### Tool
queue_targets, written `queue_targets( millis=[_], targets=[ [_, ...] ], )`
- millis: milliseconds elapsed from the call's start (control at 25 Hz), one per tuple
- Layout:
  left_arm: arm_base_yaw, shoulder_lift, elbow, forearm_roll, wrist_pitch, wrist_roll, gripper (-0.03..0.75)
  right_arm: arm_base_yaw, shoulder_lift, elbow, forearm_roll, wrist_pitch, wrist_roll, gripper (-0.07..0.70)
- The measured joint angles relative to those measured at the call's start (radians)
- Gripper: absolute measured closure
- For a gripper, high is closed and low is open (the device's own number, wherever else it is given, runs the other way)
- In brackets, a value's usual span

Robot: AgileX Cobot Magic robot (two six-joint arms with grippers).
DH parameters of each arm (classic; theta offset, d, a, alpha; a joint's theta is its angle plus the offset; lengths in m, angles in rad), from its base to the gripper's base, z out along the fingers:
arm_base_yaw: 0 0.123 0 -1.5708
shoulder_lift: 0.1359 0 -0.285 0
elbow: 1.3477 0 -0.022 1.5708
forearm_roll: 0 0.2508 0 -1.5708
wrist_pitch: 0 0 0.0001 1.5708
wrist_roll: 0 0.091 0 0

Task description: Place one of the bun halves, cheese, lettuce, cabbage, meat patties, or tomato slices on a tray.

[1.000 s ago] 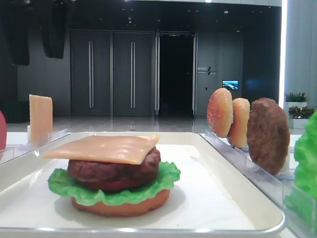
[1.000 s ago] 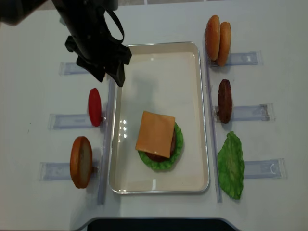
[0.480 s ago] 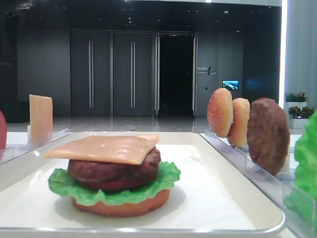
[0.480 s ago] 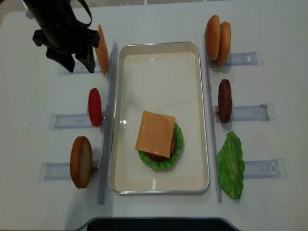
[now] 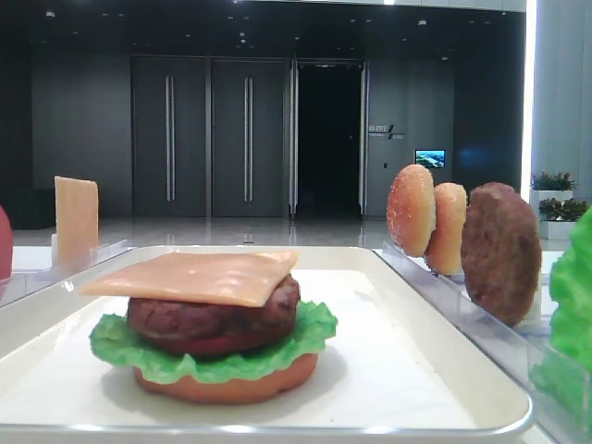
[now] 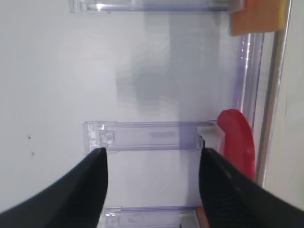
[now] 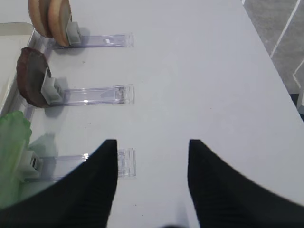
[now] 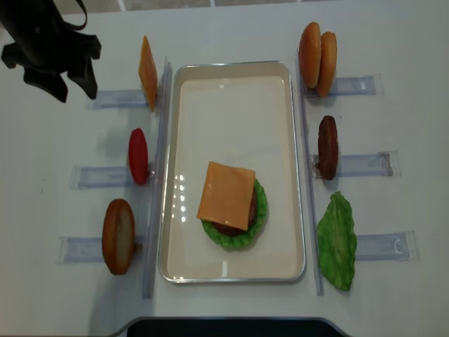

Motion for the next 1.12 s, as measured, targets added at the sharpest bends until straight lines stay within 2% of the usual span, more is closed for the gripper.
queue_targets(
  millis=[480,840,1120],
  targets=[
    [0.09,0.0,0.0,0.007,0.0,0.028,0.252,0.0,0.0,0.0,0.0,0.0,0.0,0.275],
    [0.092,-0.011,0.004,0.009,0.0,0.03,0.27,0.0,0.0,0.0,0.0,0.0,0.0,0.275],
    [0.092,-0.095,0.06,0.008,0.001,0.03,0.271,0.0,0.0,0.0,0.0,0.0,0.0,0.275]
  ],
)
